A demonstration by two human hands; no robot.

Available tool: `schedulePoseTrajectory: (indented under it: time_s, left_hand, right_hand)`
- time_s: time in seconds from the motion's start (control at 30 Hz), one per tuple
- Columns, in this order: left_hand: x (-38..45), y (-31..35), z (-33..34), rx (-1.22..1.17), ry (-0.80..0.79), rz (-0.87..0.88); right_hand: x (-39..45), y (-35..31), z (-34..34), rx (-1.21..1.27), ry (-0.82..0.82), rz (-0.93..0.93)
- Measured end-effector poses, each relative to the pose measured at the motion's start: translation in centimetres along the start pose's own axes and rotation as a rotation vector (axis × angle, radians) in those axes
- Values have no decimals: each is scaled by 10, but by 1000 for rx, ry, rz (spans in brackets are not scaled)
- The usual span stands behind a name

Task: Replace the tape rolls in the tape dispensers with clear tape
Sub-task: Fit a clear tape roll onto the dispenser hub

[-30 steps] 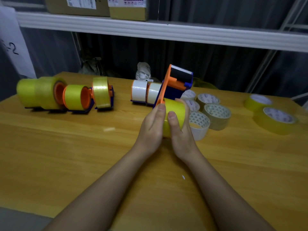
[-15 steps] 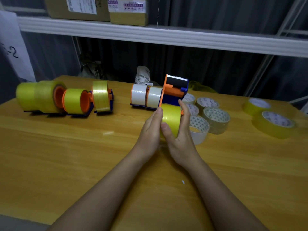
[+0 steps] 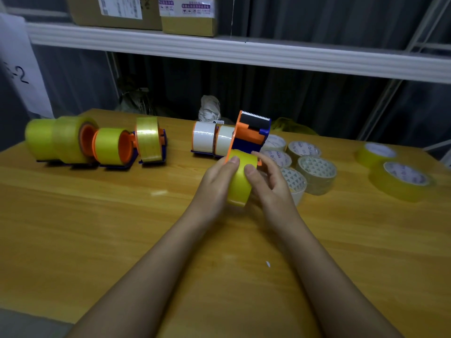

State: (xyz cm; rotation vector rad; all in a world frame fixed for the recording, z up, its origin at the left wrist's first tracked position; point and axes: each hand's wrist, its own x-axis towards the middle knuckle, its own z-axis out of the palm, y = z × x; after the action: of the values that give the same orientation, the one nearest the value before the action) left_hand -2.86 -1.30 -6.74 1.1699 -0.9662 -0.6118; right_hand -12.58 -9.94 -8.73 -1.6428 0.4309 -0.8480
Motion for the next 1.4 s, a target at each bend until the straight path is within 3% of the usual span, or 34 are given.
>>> schedulePoseTrajectory:
  time_s: [0.2, 0.43, 0.7, 1.0, 1.27, 1.4]
  left_hand:
    - [-2, 1, -1, 32, 13, -57]
    - [-4, 0, -2, 189, -6, 102]
    - [-5, -6, -5, 482, 57, 246]
    - [-7, -12, -6, 684, 80, 384]
    - [-8, -16, -6, 767, 86, 409]
    - [-5, -17, -6, 740, 160, 388]
  right_hand:
    - [-4, 4, -1, -49, 12, -144]
    - [-6, 2, -4, -128, -30, -254]
    - [-2, -4, -10, -334, 157, -419]
    - [-2, -6, -14, -262, 150, -398]
    - [-4, -1, -12, -436, 224, -464]
    - [-6, -4, -16, -312, 160, -371]
